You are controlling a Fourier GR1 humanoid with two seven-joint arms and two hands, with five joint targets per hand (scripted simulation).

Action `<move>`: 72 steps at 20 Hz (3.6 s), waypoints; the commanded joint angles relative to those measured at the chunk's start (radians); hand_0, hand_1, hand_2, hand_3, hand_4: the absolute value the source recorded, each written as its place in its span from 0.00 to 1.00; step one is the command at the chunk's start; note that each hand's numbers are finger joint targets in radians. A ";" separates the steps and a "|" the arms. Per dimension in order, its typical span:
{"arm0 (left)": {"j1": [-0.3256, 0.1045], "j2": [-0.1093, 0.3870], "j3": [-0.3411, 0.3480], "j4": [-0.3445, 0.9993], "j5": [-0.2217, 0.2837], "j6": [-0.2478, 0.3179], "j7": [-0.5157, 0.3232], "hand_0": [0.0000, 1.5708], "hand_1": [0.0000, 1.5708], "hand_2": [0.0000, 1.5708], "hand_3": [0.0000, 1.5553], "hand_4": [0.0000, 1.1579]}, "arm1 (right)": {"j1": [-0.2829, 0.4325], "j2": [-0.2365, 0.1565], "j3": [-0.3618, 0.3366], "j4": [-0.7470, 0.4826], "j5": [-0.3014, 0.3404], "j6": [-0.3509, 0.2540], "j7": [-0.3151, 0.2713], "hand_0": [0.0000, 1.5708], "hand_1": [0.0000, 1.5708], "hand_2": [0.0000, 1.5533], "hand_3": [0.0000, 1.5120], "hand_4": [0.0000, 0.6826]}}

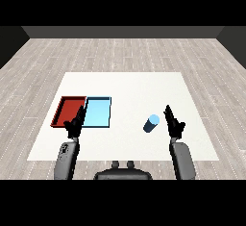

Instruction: Pick the blue can and put it in the blue box

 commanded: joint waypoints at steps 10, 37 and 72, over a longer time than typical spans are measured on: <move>-0.036 -0.003 0.048 -0.081 0.083 -0.101 -0.344 0.00 0.00 0.00 0.00 0.00 | 0.026 -0.113 -0.169 -0.087 -0.312 0.316 -0.147 0.00 0.00 0.00 0.00 0.00; -0.022 -0.037 0.044 -0.041 0.066 -0.107 -0.446 0.00 0.00 0.00 0.00 0.00 | -0.036 -0.015 -0.136 0.063 -0.304 0.358 -0.150 0.00 0.00 0.00 0.00 0.00; -0.015 -0.027 0.077 -0.028 0.105 -0.132 -0.439 0.00 0.00 0.00 0.00 0.00 | -0.163 0.094 -0.063 0.403 -0.299 0.261 -0.287 0.00 0.00 0.00 0.00 0.00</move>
